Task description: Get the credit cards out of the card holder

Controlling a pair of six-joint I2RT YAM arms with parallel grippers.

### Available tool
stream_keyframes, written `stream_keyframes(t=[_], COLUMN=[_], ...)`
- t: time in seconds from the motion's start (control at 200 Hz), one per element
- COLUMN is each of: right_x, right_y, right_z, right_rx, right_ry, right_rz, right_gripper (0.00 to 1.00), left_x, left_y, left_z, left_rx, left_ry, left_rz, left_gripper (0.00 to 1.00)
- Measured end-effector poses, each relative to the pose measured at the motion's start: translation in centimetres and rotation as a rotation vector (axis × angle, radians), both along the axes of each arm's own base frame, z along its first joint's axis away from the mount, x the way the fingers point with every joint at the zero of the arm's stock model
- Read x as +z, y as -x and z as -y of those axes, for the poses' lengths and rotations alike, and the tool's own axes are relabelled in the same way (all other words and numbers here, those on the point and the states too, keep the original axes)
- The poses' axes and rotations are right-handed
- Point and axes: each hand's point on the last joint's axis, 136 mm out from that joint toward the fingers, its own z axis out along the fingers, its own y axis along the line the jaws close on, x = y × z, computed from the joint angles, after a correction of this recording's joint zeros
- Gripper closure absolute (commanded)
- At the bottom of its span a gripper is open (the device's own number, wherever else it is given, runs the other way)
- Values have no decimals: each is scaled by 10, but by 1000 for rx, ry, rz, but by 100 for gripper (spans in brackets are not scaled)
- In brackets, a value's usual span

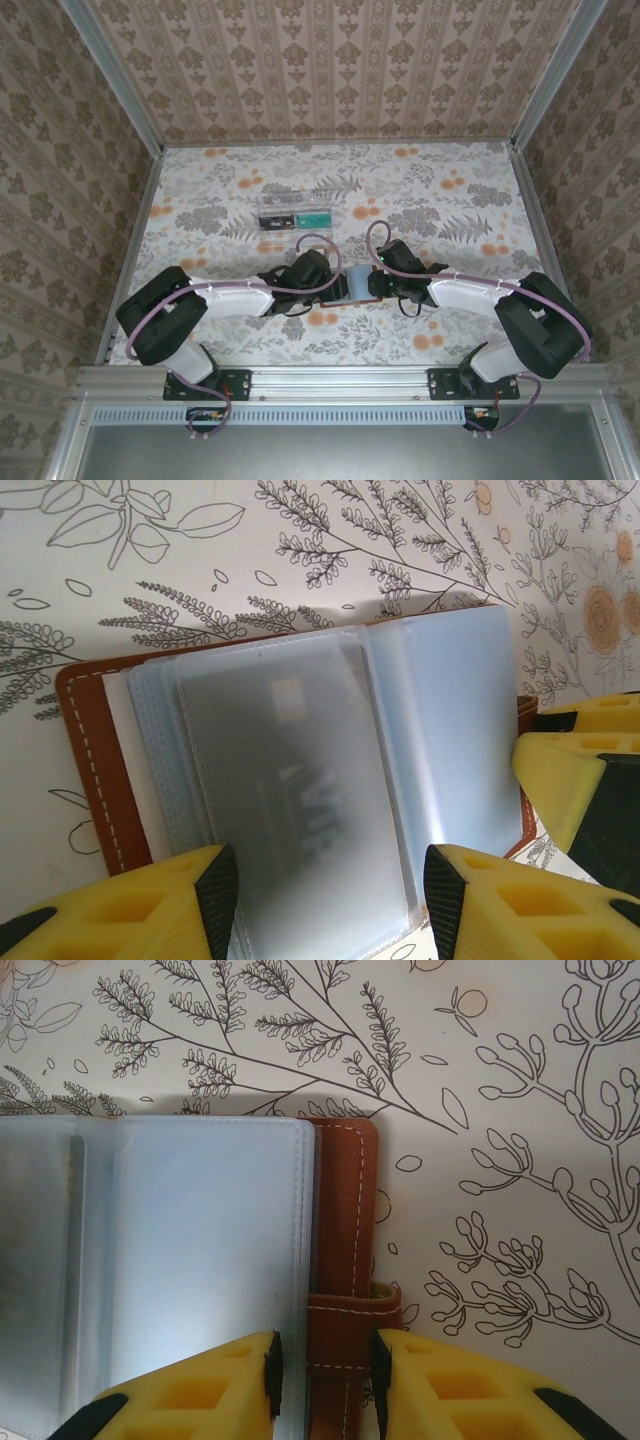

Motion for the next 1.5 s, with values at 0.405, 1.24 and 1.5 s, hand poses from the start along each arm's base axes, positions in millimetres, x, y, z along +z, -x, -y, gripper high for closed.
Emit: stream_keyframes(t=[0.405, 1.24, 1.5], right_x=[0, 6, 26], right_y=[0, 6, 8], right_z=[-1, 25, 45], right_rx=[0, -99, -170], right_ry=[-6, -4, -34], right_rz=[-3, 32, 100], right_gripper=[67, 65, 63], left_x=[3, 32, 41], left_y=[-6, 1, 0], left_z=[21, 68, 75], left_rx=[-29, -143, -161], left_ry=[52, 156, 170], left_rz=[-1, 15, 31], left_gripper=[42, 36, 37])
